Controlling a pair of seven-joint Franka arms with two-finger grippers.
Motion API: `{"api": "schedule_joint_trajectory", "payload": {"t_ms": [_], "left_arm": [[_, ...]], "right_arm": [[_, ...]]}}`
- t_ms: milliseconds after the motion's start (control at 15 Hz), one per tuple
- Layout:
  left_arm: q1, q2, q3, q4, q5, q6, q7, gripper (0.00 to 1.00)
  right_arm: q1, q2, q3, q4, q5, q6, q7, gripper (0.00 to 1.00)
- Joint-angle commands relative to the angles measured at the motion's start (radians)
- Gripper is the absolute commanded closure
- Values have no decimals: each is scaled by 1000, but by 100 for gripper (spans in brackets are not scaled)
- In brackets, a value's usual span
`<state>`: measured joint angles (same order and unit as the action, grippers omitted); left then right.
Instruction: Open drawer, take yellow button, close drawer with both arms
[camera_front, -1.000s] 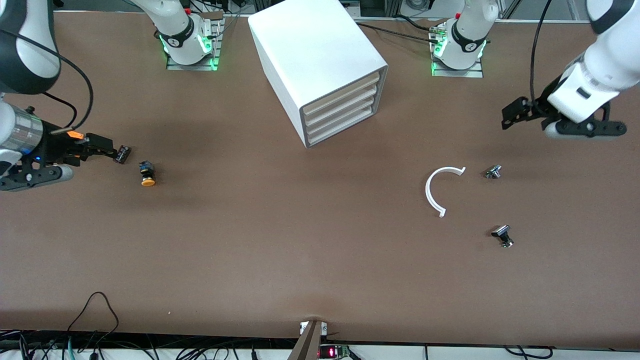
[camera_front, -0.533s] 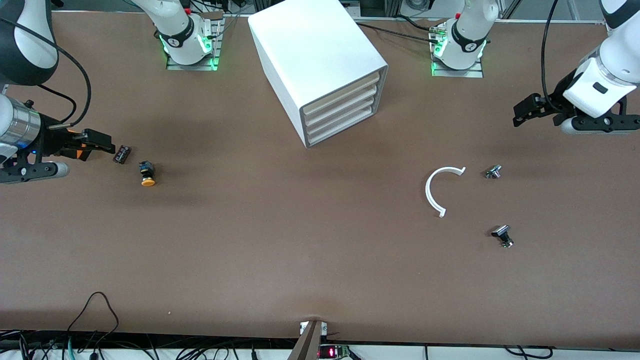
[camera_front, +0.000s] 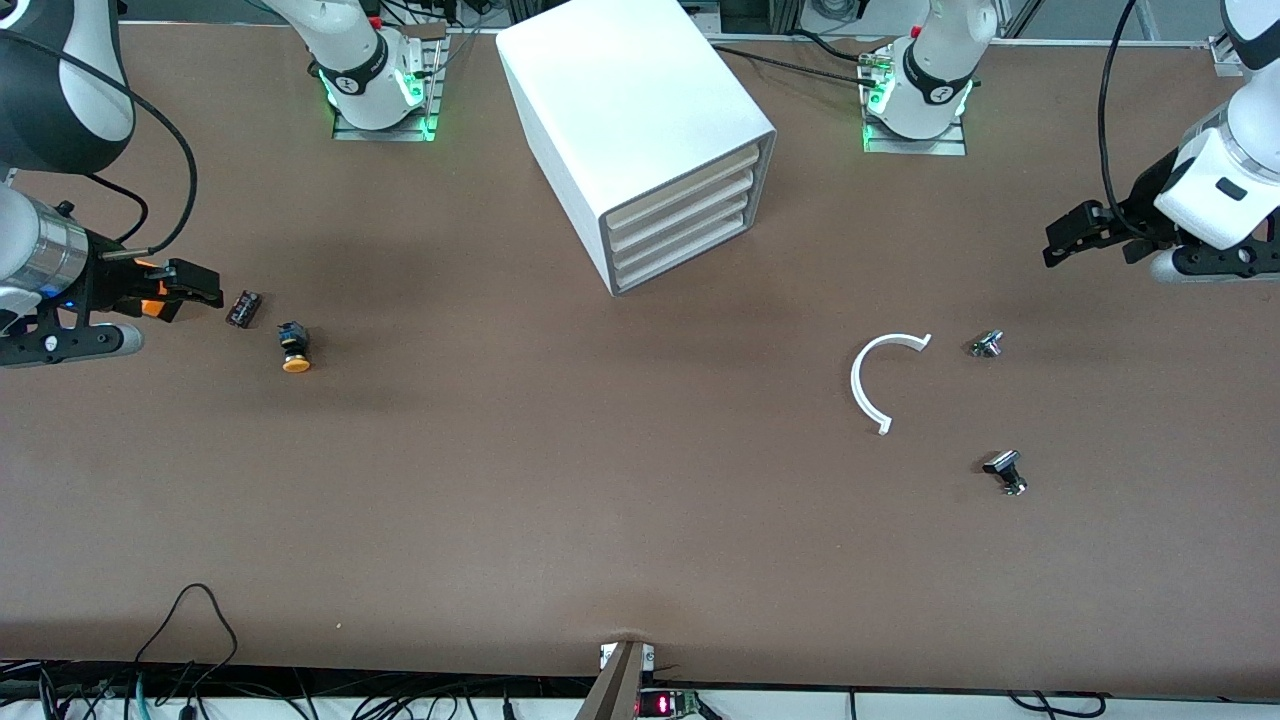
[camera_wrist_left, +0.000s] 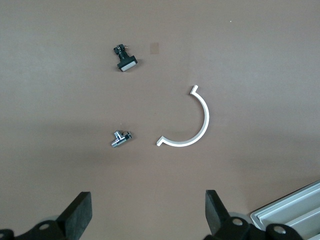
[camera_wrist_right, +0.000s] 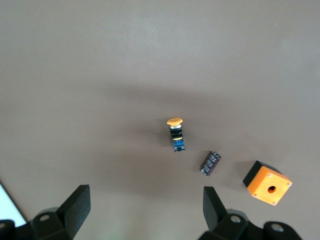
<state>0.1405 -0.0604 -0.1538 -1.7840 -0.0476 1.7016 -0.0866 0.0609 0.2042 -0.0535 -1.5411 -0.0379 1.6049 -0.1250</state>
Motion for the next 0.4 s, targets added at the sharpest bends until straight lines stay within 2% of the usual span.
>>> {"api": "schedule_joint_trajectory", "payload": {"t_ms": [0,333], "left_arm": [[7,22,-1,38,23,-20,19,0],[5,25,-4,38,34,-19,21,0]], "right_arm": [[-1,0,3,18,-28,7,19,0],[-1,-58,-20,15,-39,-2,62,0]]}}
